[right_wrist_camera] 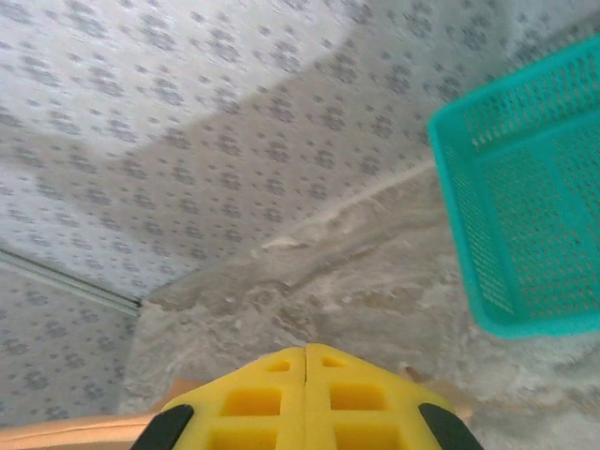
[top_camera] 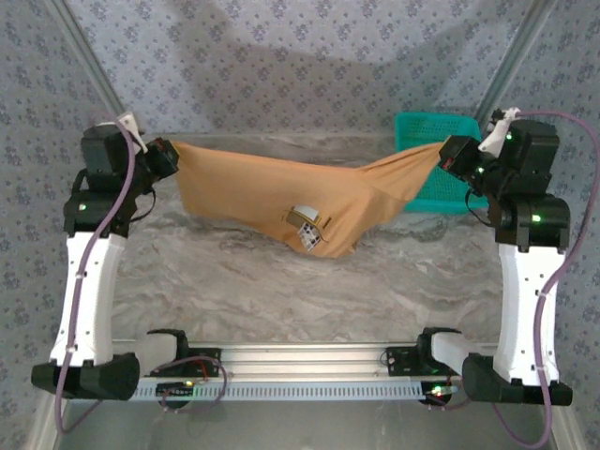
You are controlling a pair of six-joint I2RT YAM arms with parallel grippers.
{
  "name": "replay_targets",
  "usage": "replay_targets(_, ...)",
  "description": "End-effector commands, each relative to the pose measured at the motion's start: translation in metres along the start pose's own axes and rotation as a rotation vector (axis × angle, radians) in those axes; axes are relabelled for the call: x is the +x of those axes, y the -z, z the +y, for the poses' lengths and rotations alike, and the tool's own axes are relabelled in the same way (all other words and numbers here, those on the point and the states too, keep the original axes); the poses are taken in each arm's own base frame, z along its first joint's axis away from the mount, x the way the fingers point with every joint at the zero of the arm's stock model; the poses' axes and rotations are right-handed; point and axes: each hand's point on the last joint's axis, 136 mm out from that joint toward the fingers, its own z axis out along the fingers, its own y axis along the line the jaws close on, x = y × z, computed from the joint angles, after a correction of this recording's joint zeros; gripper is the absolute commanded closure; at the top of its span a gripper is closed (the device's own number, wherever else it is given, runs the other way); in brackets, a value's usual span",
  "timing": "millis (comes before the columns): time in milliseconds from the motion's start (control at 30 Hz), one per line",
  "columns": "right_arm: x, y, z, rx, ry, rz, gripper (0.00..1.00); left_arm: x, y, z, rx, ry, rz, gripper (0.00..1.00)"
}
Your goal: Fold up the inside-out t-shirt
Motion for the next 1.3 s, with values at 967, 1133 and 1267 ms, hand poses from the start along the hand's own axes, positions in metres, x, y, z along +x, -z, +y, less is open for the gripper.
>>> replay_targets(967, 0.021, -0.192, -0.029, 0.091, 0.010, 0.210, 1.00, 0.014, -0.185, 0.075, -0.158, -0.081, 0.229, 1.00)
replay_targets(1133, 0.063, -0.261, -0.044, 0.176, 0.029, 0.377, 0.58, 0.058, -0.237, 0.127, -0.310, -0.008, 0.356, 0.71)
replay_targets(1267, 0.084, -0.261, -0.051, 0.266, 0.110, 0.441, 0.53, 0.077, -0.225, 0.144, -0.388, 0.048, 0.366, 0.66)
